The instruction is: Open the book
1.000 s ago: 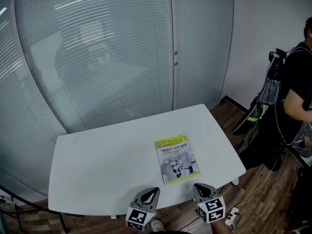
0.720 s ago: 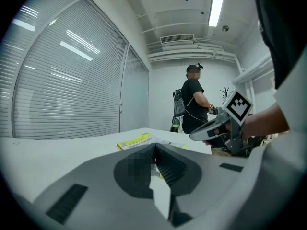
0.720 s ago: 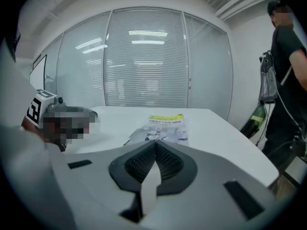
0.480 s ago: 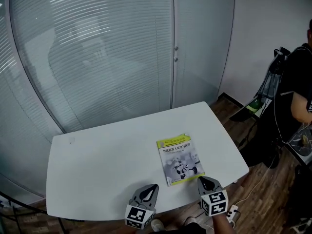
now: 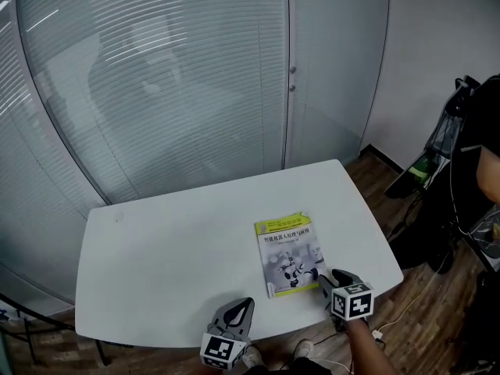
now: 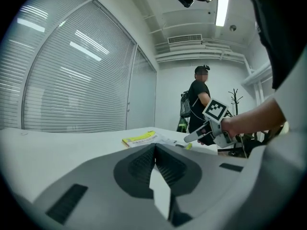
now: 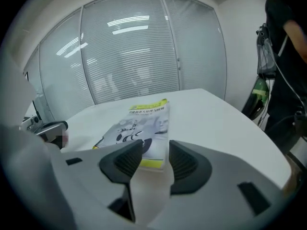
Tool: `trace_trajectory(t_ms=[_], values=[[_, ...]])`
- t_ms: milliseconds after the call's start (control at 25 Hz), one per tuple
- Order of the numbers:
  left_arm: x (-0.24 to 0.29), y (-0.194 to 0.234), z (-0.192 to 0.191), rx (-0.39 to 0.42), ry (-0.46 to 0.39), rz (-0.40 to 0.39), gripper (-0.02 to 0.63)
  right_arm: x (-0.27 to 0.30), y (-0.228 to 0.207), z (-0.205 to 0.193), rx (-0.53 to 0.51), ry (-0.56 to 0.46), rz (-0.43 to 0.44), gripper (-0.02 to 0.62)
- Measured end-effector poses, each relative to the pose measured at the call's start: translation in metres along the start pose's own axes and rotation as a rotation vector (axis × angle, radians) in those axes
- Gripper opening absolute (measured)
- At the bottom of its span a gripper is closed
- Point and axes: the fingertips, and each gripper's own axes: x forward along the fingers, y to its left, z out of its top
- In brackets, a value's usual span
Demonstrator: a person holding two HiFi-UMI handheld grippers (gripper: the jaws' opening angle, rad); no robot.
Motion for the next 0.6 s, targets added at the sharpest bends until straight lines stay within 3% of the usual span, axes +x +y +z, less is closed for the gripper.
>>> trace_trajectory(t_ms=[240,600], values=[[0.003,0.005,0.002,0.003,0.005,0.048,0.011,0.025,0.005,-0.003,-0.004,0.104,0.070,0.210],[0.011,0.004,0.016,0.033,0.010,0.088,0.011,0.046,0.008,-0.010,0.086,0.225,0.164,0.210]])
